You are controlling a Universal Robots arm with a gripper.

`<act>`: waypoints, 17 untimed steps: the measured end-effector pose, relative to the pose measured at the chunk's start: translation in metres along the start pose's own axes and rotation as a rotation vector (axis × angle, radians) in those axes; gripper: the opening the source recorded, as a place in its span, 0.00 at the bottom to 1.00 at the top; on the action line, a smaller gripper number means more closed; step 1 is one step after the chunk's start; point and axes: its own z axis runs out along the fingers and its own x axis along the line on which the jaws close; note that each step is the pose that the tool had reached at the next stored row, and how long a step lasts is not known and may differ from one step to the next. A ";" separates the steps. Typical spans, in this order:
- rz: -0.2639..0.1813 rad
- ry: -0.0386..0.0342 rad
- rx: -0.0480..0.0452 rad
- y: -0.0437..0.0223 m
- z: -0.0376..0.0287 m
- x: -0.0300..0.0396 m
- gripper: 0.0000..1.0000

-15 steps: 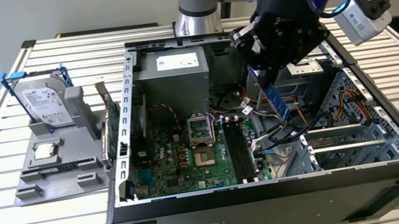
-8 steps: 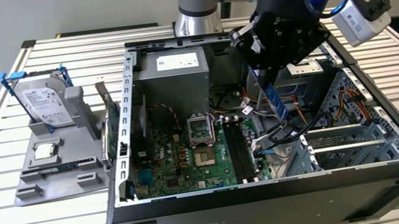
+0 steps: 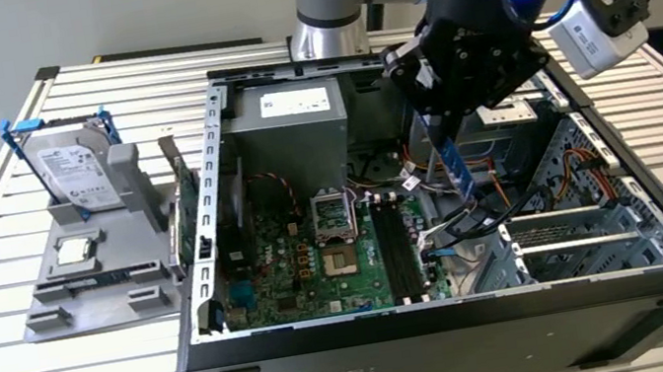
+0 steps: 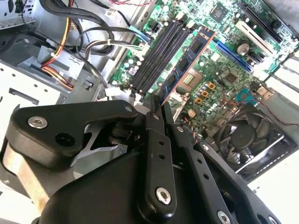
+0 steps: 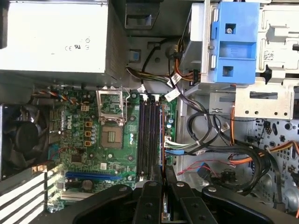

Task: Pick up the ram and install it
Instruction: 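Insert the ram into the slot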

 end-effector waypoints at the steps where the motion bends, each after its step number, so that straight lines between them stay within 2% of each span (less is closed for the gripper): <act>1: 0.002 -0.0001 -0.0002 0.0000 0.0000 0.0000 0.00; 12: 0.012 -0.0004 -0.0005 0.0000 0.0001 0.0001 0.00; 17: 0.018 -0.0027 -0.0006 0.0001 0.0026 -0.0001 0.00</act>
